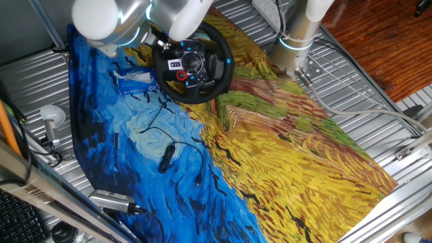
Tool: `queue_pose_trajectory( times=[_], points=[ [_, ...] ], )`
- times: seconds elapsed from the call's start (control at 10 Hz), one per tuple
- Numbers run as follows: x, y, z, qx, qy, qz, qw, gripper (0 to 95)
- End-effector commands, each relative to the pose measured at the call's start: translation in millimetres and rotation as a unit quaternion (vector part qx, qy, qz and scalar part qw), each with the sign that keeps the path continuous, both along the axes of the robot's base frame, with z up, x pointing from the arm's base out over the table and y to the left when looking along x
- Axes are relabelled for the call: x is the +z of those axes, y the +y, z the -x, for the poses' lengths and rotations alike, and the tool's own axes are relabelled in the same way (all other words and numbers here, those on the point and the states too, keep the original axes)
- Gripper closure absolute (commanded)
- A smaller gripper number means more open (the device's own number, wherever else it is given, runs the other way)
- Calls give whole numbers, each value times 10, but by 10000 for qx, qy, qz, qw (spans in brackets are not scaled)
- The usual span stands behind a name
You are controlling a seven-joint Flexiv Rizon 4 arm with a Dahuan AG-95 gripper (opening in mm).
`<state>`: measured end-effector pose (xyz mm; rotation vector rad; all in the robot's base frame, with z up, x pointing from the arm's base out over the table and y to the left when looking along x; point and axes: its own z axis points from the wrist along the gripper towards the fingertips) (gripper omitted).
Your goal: Rotate the steering wheel 90 degrees clockwise
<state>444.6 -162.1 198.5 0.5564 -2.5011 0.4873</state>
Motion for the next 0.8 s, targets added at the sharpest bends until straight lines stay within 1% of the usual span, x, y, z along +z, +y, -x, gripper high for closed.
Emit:
queue_pose_trajectory(
  times=[0.1,0.2,0.3,0.4,0.6,0.8],
  points=[
    [7,-11,27,33,-19,27,10000,950],
    [15,-5,15,39,-17,110,9999,950],
    [18,-2,10,50,-10,159,9999,950],
    [32,-3,11,20,15,231,9997,950],
    [29,-11,28,-52,37,246,9997,950],
    [34,-11,33,-152,142,275,9994,950]
  ],
)
